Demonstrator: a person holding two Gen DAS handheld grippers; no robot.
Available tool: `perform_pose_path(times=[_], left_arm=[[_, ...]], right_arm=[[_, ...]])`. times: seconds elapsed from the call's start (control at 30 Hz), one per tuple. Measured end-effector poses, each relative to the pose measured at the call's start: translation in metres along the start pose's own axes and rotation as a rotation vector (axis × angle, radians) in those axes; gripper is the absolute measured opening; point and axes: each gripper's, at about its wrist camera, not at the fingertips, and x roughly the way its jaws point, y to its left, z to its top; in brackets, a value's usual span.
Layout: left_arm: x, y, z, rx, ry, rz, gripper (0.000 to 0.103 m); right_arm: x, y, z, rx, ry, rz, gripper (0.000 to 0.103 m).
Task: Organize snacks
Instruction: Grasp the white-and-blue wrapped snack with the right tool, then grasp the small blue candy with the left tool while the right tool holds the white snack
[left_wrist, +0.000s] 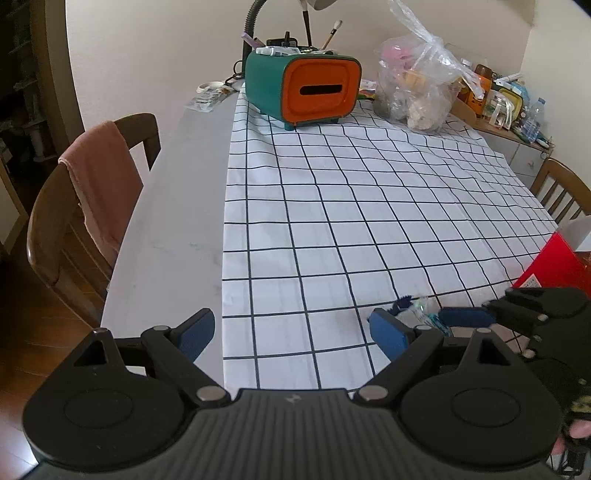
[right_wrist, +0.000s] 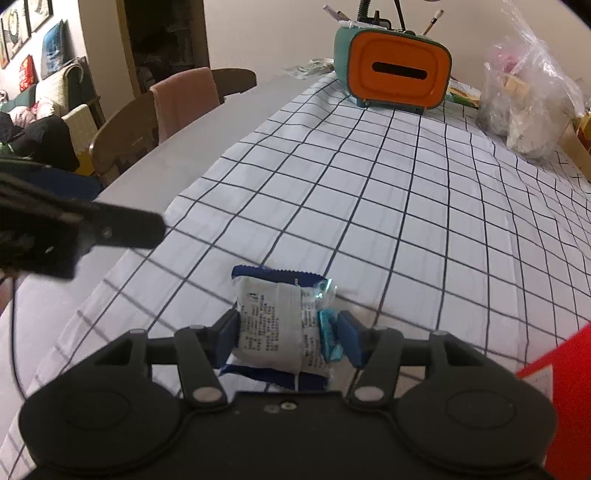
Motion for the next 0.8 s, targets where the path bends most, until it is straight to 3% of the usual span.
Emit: perform_pose_path(times=[0.33,0.8], left_arm=[[0.003,-0.008,-0.003,0.010,0.009,-0.027,0.091],[0.004,-0.013,-0.005,0.021,0.021,-0.025,0.091]], right_arm=[[-0.020,0.001,-0.013,-0.022,-0.008,-0.016,0.055],[0.003,0.007,-0.018,-0.057,0.062,0.012,0.055]])
